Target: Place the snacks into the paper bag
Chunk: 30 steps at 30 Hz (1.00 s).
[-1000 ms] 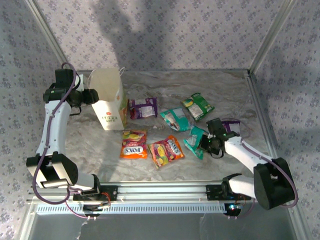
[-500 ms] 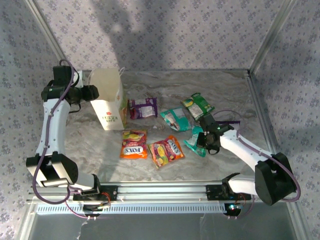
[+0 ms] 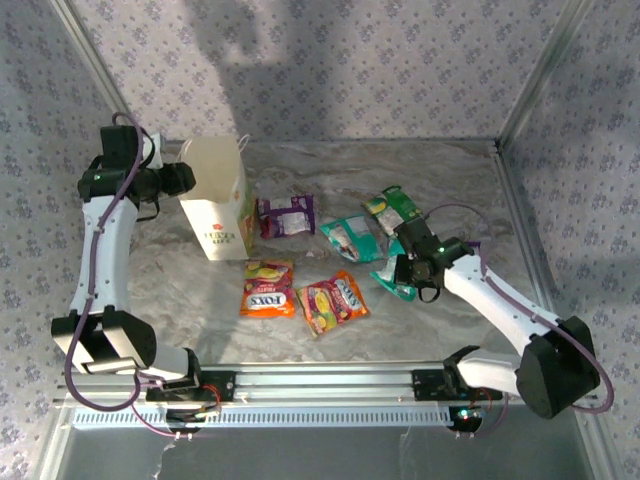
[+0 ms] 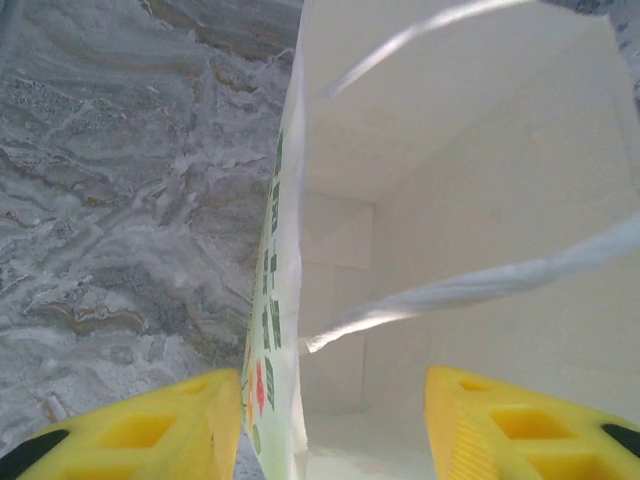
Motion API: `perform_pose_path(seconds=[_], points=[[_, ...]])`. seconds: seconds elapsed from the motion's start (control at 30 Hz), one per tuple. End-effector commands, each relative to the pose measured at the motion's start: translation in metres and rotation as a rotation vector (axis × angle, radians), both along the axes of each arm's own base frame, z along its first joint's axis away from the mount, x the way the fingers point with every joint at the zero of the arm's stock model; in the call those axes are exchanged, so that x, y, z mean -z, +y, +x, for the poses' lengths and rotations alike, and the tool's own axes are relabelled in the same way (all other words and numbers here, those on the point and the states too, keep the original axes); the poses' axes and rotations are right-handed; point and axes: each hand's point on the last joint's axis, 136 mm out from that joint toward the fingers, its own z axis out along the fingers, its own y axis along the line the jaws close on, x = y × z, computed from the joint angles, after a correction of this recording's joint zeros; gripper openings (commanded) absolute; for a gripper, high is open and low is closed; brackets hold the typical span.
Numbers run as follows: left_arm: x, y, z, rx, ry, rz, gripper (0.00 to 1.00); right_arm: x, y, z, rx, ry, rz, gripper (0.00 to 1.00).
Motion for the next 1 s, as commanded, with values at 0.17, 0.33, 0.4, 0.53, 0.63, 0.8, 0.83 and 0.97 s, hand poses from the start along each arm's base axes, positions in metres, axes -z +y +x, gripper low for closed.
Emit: perform_pose_path(seconds=[0.17,0.33,0.4,0.53,0.63,0.8,0.83,0.97], points=[[-0.041,-0.002,0.016,-0.003,-0.127,-0.036,0.53,-0.043,-0.007,0.009,-0.007,-0.124,-0.046,0.00],[-0.051,-0.001,0.026,0.002,-0.165,-0.029,0.52,-0.064,-0.003,0.016,-0.031,-0.163,-0.057,0.00],[-0.051,0.002,0.031,-0.007,-0.170,-0.018,0.53,-0.072,-0.001,0.019,-0.047,-0.174,-0.067,0.00],[-0.049,0.000,0.036,0.001,-0.164,-0.025,0.50,-0.093,0.005,0.030,-0.078,-0.217,-0.087,0.00],[-0.049,-0.002,0.039,0.010,-0.169,-0.042,0.43,-0.107,0.011,0.037,-0.099,-0.251,-0.086,0.00],[-0.051,-0.005,0.039,0.007,-0.178,-0.066,0.32,-0.140,0.019,0.050,-0.154,-0.330,-0.109,0.00],[-0.053,-0.005,0.039,0.004,-0.183,-0.068,0.31,-0.147,0.020,0.053,-0.162,-0.349,-0.119,0.00],[-0.050,-0.005,0.036,-0.009,-0.182,-0.085,0.30,-0.173,0.026,0.062,-0.189,-0.419,-0.118,0.00]])
